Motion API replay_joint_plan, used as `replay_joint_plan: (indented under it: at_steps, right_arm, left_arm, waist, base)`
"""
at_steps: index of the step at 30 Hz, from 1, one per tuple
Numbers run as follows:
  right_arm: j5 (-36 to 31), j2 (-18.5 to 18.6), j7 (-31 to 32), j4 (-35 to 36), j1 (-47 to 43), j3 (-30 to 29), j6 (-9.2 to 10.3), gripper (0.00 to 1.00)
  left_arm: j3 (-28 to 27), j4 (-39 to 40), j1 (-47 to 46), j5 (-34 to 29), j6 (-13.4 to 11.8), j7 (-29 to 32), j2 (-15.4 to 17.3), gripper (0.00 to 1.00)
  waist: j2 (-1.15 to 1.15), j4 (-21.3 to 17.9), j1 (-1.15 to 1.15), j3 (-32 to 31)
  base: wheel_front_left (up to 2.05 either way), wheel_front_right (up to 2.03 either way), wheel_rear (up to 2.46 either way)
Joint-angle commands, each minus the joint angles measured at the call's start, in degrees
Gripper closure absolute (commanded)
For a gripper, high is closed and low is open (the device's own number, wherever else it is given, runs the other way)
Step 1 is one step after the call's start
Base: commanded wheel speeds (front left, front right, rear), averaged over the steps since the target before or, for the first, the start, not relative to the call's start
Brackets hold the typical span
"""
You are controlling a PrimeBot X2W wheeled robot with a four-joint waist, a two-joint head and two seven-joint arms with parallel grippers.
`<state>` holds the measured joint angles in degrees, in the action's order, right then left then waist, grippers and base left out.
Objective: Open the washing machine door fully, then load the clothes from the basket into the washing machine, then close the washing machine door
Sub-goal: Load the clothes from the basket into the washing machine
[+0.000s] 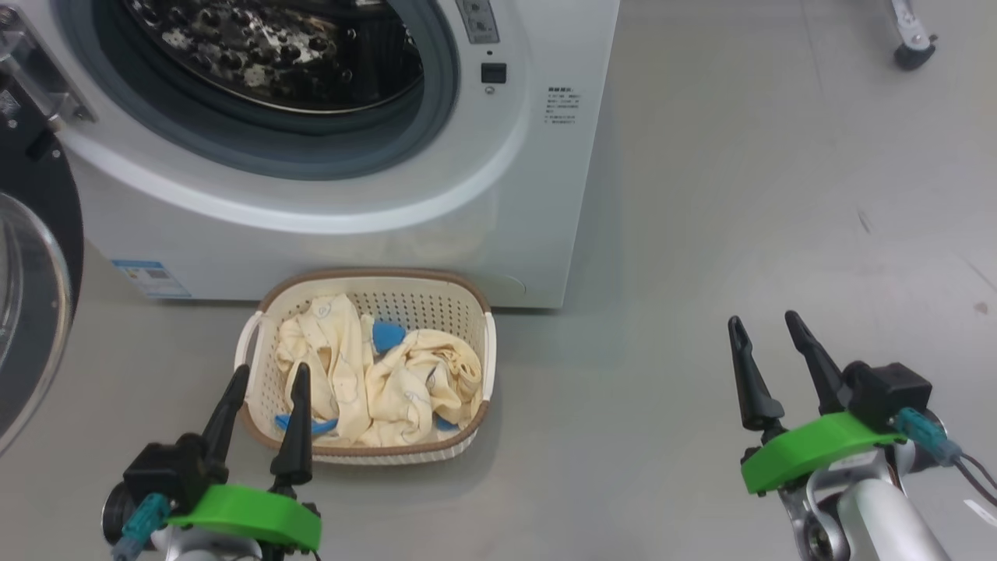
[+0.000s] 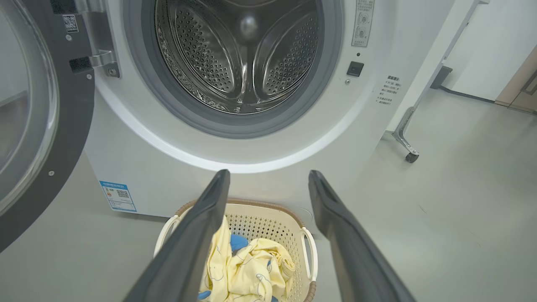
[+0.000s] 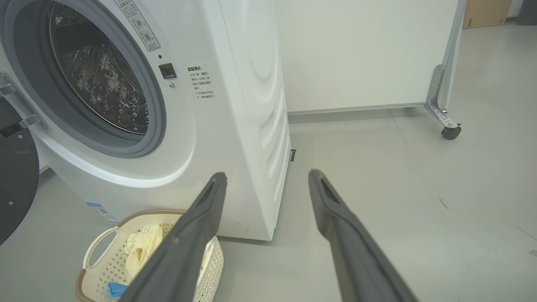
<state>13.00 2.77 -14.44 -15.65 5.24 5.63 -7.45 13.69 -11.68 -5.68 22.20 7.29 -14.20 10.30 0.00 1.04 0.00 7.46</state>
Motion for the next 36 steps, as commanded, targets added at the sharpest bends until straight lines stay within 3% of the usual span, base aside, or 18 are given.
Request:
replay_joint_plan:
  at_steps: [1,15,17,25,36]
  right_arm:
    - [-0.3,0.1,-0.6,2.3,2.9,1.0,-0.03,0.0]
    - [0.9,0.1,-0.6,5.4,8.4,2.0,-0.03,0.0]
    - [1.1,0.1,-0.6,5.9,8.9,2.3,-0.03,0.0]
    - [2.7,0.1,-0.6,8.5,10.6,2.1,-0.03,0.0]
    - [5.1,0.1,-0.6,9.3,11.9,5.1,-0.03,0.0]
  left_arm:
    - [-1.7,1.0,-3.3,-0.1,0.2,-0.8,1.6,0.0]
    - [0.3,-8.1,-13.9,1.9,0.2,-0.8,7.6,0.0]
    - [1.2,-10.1,-15.9,4.5,0.2,-0.8,8.5,0.0]
    - [8.9,-17.8,-25.9,11.6,0.2,4.2,16.9,0.0]
    - [18.8,-28.6,-35.8,22.0,0.2,12.4,22.6,0.0]
  waist:
    - [0.0,-1.4,0.0,3.3]
    - [0.0,-10.4,0.0,19.5]
    - [0.0,-11.7,0.0,21.8]
    - [0.0,-17.2,0.0,30.7]
    - [0.0,-22.6,0.0,37.4]
  base:
    - [0.0,0.0,0.0]
    - [0.0,0.0,0.0]
    - [0.0,0.0,0.0]
    - [0.0,0.0,0.0]
    - [0.0,0.0,0.0]
